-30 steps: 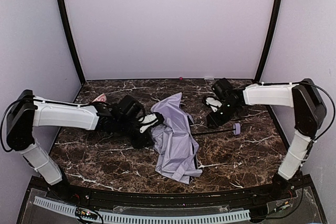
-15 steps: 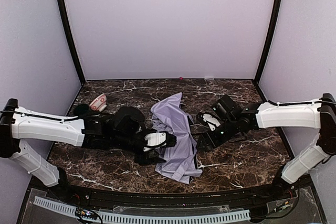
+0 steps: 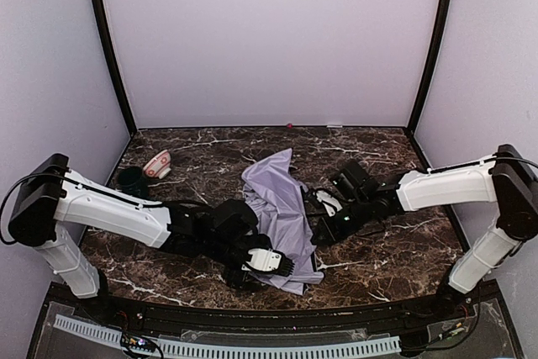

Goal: Put away the umbrella

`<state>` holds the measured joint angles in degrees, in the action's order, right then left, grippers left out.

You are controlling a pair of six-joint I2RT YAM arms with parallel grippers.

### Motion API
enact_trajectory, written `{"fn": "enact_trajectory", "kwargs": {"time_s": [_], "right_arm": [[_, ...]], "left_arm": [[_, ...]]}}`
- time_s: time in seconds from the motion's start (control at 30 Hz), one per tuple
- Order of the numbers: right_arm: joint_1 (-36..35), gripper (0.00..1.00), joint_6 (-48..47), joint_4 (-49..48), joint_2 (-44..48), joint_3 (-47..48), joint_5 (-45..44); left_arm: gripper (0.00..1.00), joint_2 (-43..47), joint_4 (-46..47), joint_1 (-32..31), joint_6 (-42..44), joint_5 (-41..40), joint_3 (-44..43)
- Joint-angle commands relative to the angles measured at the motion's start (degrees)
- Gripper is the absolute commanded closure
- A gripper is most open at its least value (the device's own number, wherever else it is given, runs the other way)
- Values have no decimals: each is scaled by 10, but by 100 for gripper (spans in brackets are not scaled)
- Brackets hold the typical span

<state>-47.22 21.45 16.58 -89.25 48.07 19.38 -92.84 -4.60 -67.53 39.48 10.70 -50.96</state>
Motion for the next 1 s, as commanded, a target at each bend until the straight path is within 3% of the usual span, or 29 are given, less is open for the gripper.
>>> {"fn": "enact_trajectory", "kwargs": {"time_s": [0.0,0.3,0.4,0.6,0.77,0.83,0.97], "right_arm": [[-2,100,-45,51,9,40,-29],[0,100,-102,150,23,119,-82],[1,100,-122,184,27,156,-96],[1,100,-153,228,43,202,-93],[0,100,-158,236,59,202,-65],[0,100,-159,235,64,200,-49],[0,100,-160,236,75,204,-17]], "left_arm": [[16,-31,-1,-3,32,-33,-12],[17,-81,-3,-2,52,-83,-6],[29,-91,3,-3,49,-90,-7],[71,-90,16,-3,43,-102,-5],[95,-92,44,-2,37,-143,0],[100,-92,65,1,34,-163,5],[97,-99,95,18,18,-188,3]]}}
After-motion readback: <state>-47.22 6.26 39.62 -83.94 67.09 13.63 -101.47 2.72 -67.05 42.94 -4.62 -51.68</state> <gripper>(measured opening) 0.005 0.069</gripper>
